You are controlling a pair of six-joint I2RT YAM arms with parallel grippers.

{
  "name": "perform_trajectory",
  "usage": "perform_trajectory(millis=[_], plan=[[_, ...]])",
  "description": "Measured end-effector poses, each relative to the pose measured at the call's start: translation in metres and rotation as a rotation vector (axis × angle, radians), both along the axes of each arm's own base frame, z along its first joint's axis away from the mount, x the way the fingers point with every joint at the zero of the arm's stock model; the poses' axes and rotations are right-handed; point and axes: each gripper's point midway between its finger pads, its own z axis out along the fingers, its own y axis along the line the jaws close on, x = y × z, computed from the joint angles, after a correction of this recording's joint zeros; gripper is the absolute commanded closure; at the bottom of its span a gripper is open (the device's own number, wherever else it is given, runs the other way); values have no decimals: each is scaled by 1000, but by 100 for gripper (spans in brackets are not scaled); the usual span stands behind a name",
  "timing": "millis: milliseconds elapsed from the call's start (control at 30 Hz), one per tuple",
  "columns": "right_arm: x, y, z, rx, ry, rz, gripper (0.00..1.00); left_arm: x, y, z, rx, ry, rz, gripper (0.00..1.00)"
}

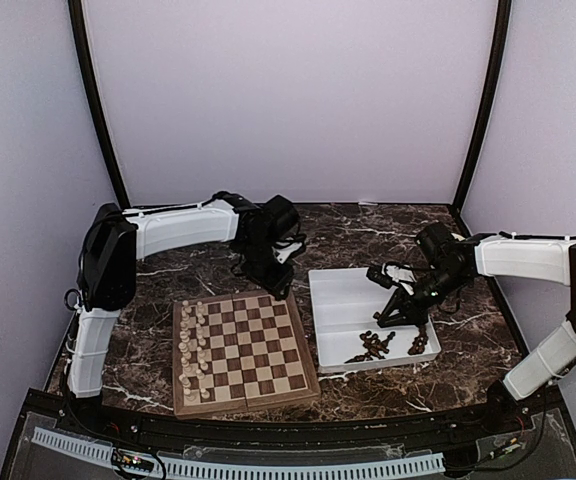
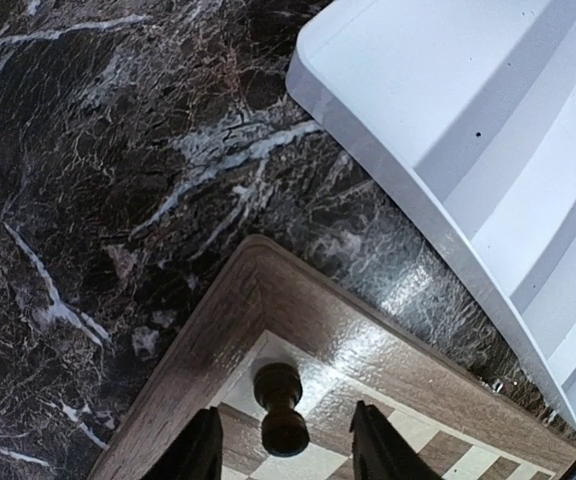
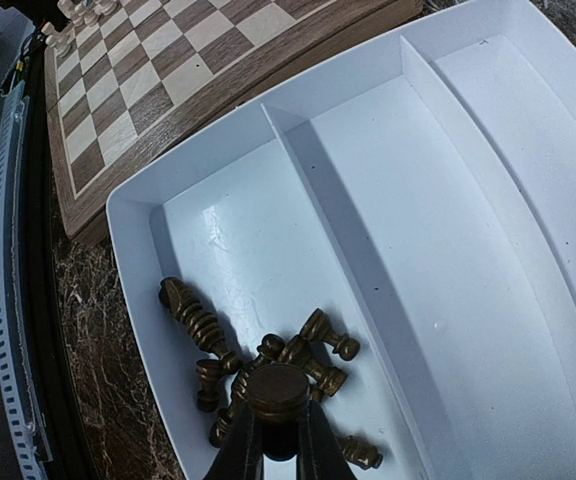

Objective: Set up the chess pieces on the board
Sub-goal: Place the rook at a8, then pass from the right arm to the left

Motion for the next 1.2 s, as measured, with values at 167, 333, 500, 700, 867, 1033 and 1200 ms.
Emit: perform_trajectory(millis=[167,333,500,700,867,1033,1200], plan=[[0,-1,2,-8,4,3,92,3,-4,17,-16,-10,-3,45],[14,5,23,1,-37,12,92,11,-16,69,-139,-109,-10,45],[43,23,60,29,-120,23,92,2,-38,144,-411,-184,-24,48],[66,58,98,52,-216,55,92,-11,-72,171,-671,-106,-41,48],[72,80,107,47,-246,75,92,-22,-86,155,-744,12,-47,50],[72,92,103,27,-250,91,92,-29,-92,154,-802,81,-53,57],[67,101,105,24,-257,108,92,-31,-94,157,-849,116,-54,60]])
